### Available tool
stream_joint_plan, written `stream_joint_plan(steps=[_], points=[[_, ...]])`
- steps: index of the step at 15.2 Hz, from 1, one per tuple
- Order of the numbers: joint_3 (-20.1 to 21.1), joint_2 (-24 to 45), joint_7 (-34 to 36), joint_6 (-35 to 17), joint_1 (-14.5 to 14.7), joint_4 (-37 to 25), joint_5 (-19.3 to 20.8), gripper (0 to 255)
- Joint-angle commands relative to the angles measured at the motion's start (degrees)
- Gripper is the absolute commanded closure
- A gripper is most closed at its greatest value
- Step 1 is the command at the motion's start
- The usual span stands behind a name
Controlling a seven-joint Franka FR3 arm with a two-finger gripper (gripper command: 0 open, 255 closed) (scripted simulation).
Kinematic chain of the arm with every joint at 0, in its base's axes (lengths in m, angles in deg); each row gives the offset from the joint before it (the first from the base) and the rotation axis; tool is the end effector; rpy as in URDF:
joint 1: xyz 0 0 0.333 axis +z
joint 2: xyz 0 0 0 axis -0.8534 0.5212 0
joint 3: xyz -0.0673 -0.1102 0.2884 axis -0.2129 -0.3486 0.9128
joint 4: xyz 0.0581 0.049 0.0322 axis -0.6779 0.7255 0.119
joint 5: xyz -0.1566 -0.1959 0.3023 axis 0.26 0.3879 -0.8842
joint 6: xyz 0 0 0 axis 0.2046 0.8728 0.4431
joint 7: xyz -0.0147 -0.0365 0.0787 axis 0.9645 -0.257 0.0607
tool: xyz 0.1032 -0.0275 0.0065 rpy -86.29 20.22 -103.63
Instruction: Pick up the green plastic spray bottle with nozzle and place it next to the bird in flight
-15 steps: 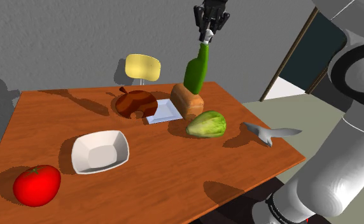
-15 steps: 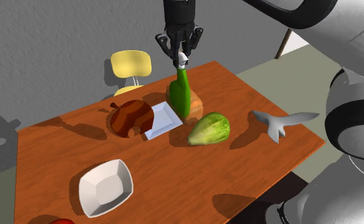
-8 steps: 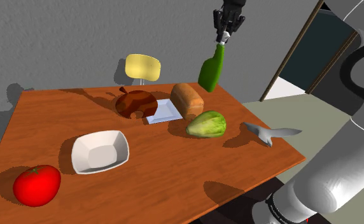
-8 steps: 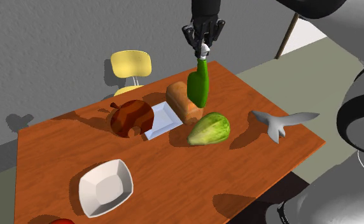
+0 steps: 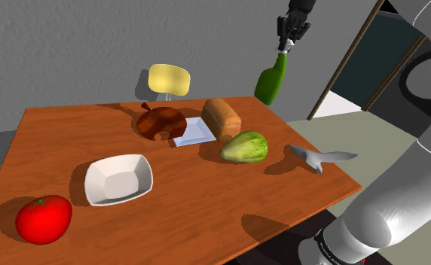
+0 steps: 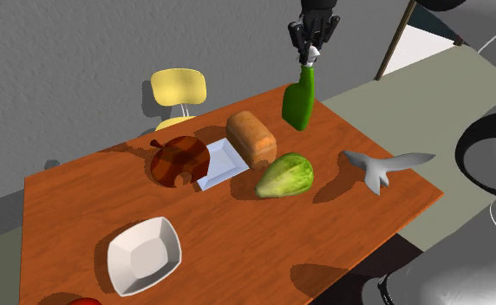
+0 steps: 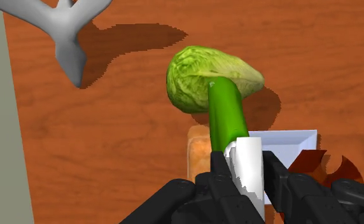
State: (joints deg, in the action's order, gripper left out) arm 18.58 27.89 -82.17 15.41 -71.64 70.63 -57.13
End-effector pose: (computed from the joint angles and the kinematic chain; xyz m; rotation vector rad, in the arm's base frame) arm 0.5124 -0.1035 0.7393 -3.1120 0.3555 0.0410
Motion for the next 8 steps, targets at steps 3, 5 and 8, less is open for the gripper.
stream_joint_plan(steps=[3,5,8], points=[[-2.6,1.6,-5.8,0.6,-3.1,-2.2,0.0,255],[-3.9,3.0,-8.7,1.1,-4.8,-4.1,-0.2,255],[-5.7,5.7,-13.0,2.2,-7.4,-7.9,-0.5,255]])
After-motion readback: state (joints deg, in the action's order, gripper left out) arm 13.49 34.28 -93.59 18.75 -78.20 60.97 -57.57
